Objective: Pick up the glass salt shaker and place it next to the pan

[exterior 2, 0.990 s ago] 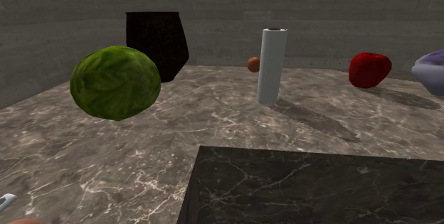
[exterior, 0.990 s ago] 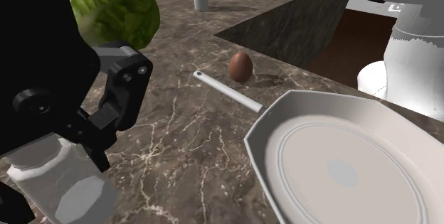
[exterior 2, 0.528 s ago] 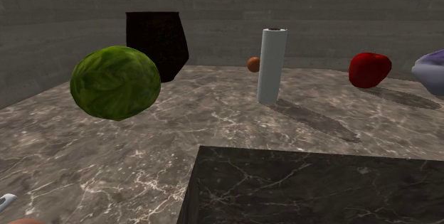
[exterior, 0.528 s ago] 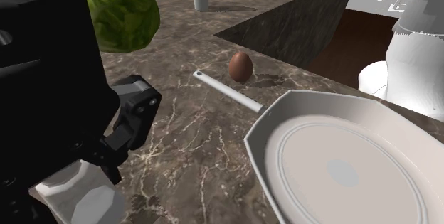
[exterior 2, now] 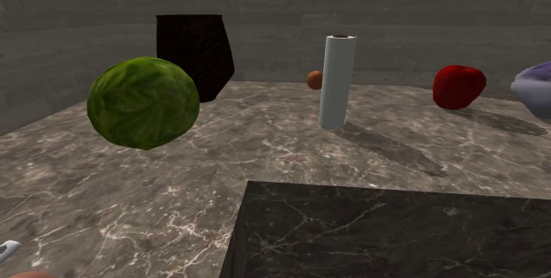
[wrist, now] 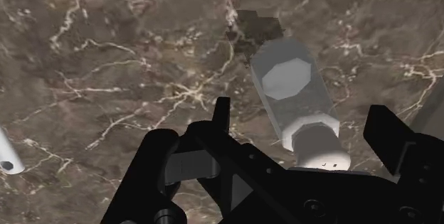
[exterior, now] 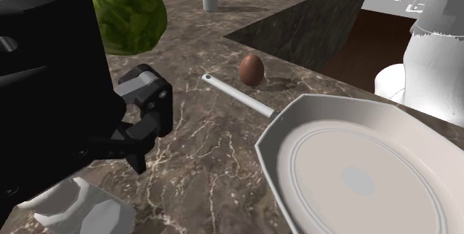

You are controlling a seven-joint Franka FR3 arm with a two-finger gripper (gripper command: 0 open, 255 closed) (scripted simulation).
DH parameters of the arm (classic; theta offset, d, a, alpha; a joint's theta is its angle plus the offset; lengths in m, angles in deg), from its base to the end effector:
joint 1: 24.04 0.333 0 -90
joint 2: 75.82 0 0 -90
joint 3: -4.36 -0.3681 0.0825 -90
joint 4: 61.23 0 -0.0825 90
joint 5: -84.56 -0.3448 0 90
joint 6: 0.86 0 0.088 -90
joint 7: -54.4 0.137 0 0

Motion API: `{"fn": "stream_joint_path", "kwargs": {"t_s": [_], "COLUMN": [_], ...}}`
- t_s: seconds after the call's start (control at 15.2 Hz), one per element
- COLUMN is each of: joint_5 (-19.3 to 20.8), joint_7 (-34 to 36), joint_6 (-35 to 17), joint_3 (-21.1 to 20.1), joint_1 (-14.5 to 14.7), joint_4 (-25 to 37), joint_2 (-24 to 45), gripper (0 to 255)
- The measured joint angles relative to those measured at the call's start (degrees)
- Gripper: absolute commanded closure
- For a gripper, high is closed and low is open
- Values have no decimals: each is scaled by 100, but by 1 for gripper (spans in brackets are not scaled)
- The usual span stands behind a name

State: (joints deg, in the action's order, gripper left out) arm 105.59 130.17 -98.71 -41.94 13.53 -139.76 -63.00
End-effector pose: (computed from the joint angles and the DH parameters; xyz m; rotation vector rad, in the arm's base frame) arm 0.1678 0.5745 0.6593 -2.9761 -0.1957 -0.3538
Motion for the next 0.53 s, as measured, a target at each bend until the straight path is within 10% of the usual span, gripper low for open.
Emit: {"fn": "stream_joint_path", "kwargs": {"t_s": [0.53], "joint_5": [119], "joint_7": [-1], "joint_6": [693], "joint_3": [-48], "joint_1": [243], "joint_4": [771], "joint_2": [112], "gripper": [0]}}
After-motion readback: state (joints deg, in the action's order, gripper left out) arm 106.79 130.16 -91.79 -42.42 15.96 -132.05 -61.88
